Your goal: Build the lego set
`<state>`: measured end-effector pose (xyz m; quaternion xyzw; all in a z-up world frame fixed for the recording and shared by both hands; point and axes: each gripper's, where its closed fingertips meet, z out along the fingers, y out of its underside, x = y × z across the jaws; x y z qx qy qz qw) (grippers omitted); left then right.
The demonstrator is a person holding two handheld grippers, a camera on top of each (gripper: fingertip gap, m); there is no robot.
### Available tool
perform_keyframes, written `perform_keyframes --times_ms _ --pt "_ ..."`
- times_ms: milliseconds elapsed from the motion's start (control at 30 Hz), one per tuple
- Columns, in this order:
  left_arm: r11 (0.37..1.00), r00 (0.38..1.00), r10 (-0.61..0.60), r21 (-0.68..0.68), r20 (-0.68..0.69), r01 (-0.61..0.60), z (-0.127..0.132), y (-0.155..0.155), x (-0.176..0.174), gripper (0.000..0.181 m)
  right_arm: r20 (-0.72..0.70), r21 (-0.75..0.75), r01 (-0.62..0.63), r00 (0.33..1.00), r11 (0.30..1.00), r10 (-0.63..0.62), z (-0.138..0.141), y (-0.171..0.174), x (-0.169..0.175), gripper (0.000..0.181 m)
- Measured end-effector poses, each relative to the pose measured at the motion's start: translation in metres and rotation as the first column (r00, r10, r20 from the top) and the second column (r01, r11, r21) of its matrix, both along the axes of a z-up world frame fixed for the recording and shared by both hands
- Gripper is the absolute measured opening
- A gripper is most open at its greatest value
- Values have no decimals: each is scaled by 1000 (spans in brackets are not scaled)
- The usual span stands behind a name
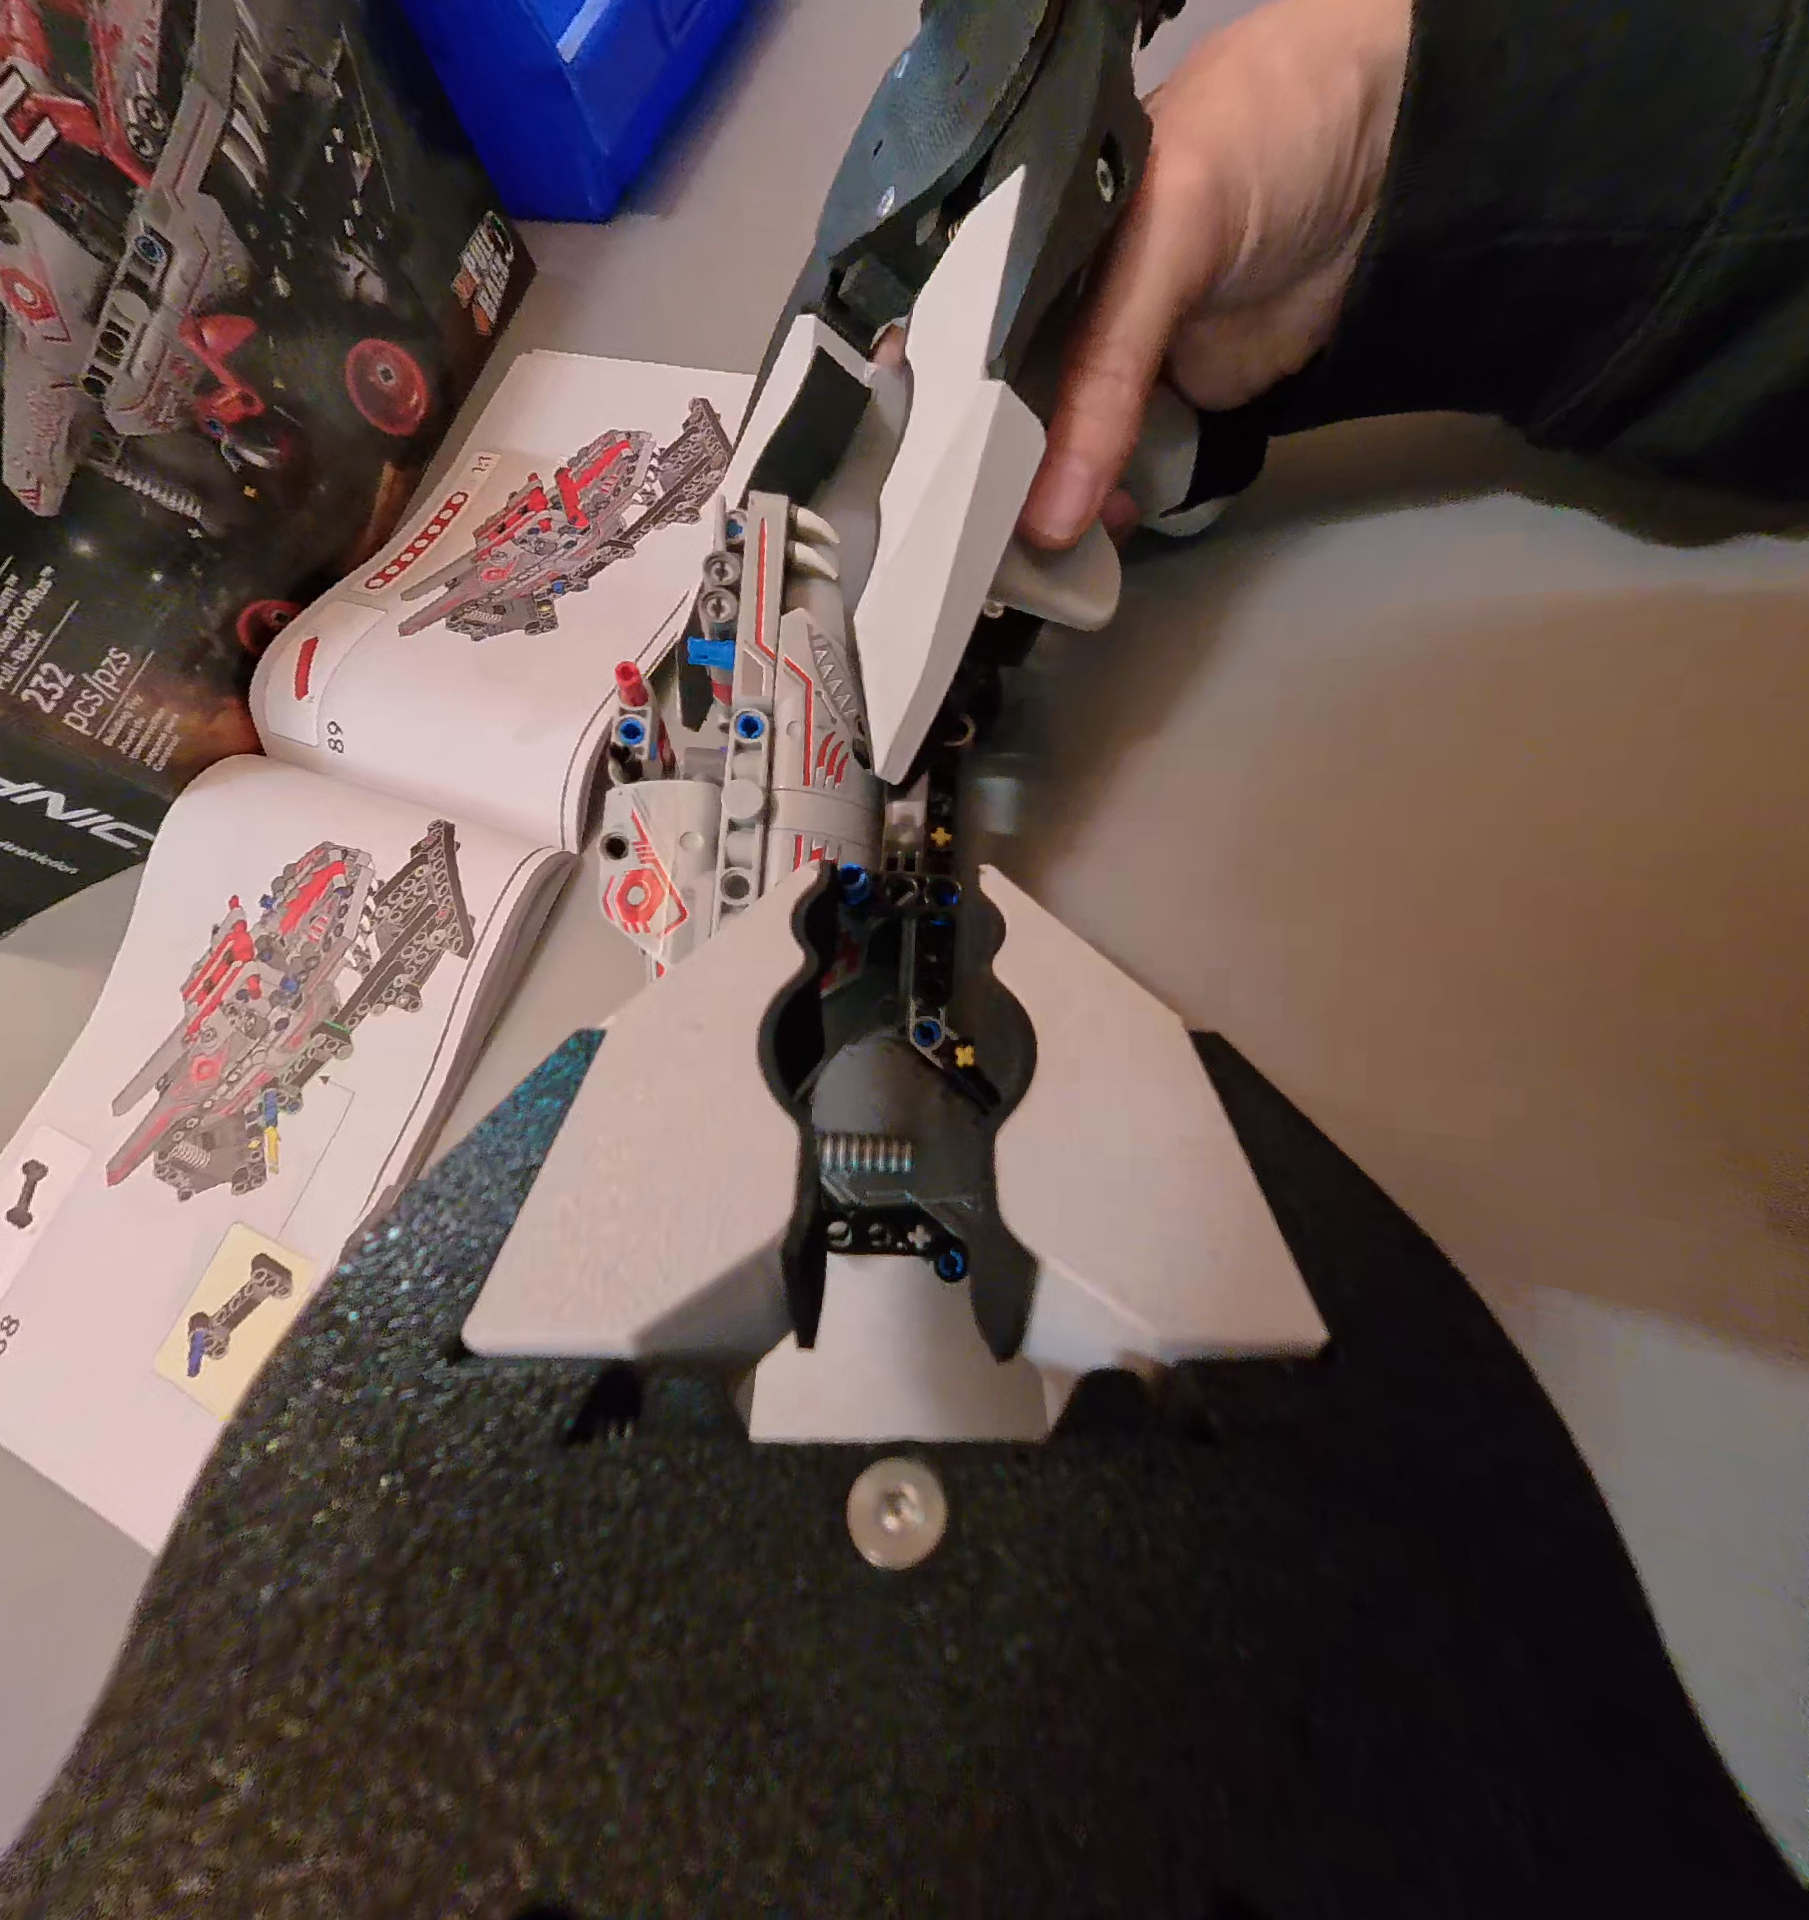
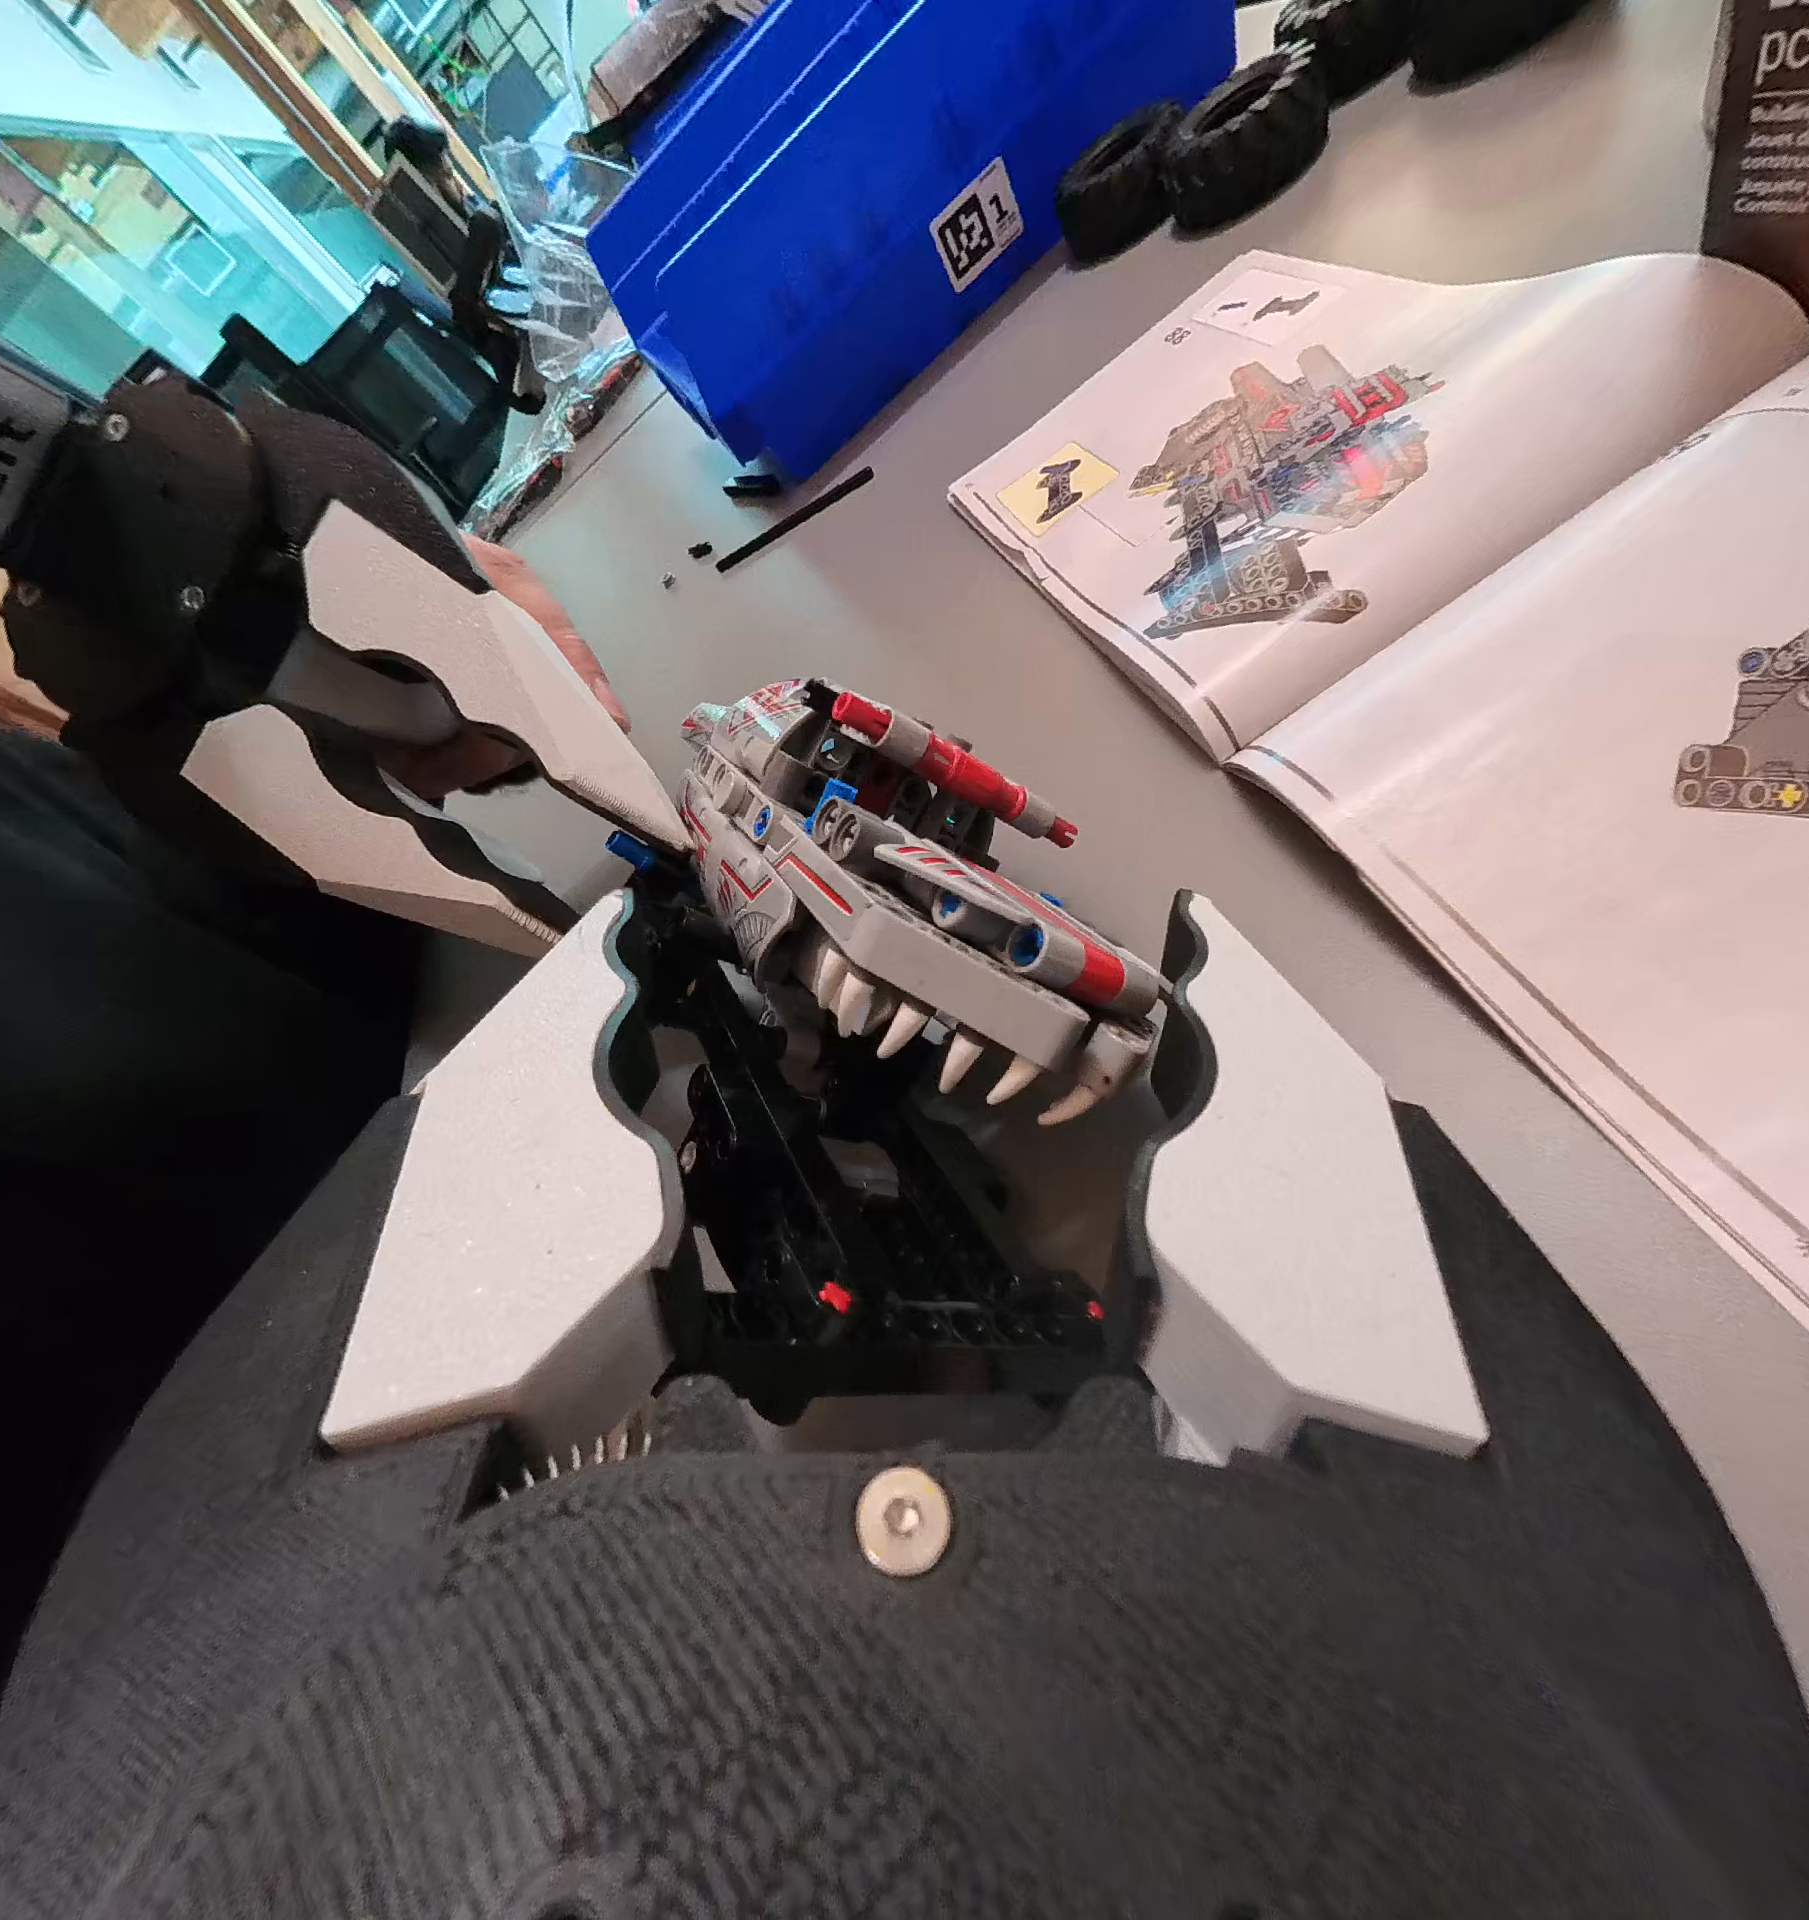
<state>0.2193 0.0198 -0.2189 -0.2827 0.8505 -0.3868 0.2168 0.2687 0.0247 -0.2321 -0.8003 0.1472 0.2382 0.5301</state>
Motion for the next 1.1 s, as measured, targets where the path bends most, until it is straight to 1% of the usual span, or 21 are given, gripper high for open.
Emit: perform_keyframes --times_ms 100,167,233,267,300,333,400,467,500,567,633,700,767,900,967,1033,1067,1100 --pt "1000 1000 -7 -27 -3 6 1 -2 -3 21 25 2 1 1000 1000 -1 0 -1 0 97" --pt "1000 1000 -13 -19 -13 13 1 -1 -6 26 30 -1 3 1000 1000 -3 0 -1 -1 96" --pt "1000 1000 5 -12 19 -4 9 6 -4 25 32 -1 5 999 1000 -5 0 -1 0 96" --pt "999 999 13 -34 37 -12 16 9 -3 25 32 -1 5 999 1000 -5 0 -1 0 96" --pt "997 998 38 -73 50 -34 24 13 1 29 33 -1 5 999 1000 -5 0 -1 0 96" --pt "990 995 79 -118 62 -72 32 21 8 38 33 -1 5 999 1000 -5 0 -1 0 96" --pt "975 994 100 -201 44 -89 42 34 20 47 35 0 6 999 1000 -5 0 -1 0 96" --pt "962 998 54 -268 -27 -60 42 37 29 61 38 0 6 999 1000 -6 0 -1 -1 96" --pt "956 994 5 -292 -105 -36 36 35 30 69 38 0 6 999 1000 -6 0 -1 -1 96" --pt "953 953 -51 -301 -298 -43 15 36 32 84 37 0 6 999 1000 -6 0 -1 -1 96" --pt "944 912 -88 -325 -402 -52 3 33 35 99 39 0 7 999 1000 -7 0 -1 -1 96" --pt "937 865 -132 -345 -483 -50 -7 27 35 98 40 0 6 999 1000 -6 0 -1 -1 96" --pt "948 801 -170 -318 -575 -27 -19 21 28 103 46 1 5 999 1000 -5 0 -1 -1 96" --pt "946 719 -260 -321 -644 55 -26 10 18 106 72 9 -17 997 1000 16 2 -1 -6 96" --pt "933 664 -314 -351 -679 82 -28 6 11 106 97 13 -31 995 999 29 3 -1 -9 96" --pt "915 607 -368 -389 -705 102 -25 0 1 93 116 17 -43 992 999 41 4 -2 -11 95" --pt "911 595 -379 -398 -709 106 -23 -1 -1 88 127 17 -49 991 999 47 4 -2 -12 95" --pt "913 606 -375 -393 -701 109 -23 -1 -2 88 138 19 -54 989 998 51 4 -2 -13 95"
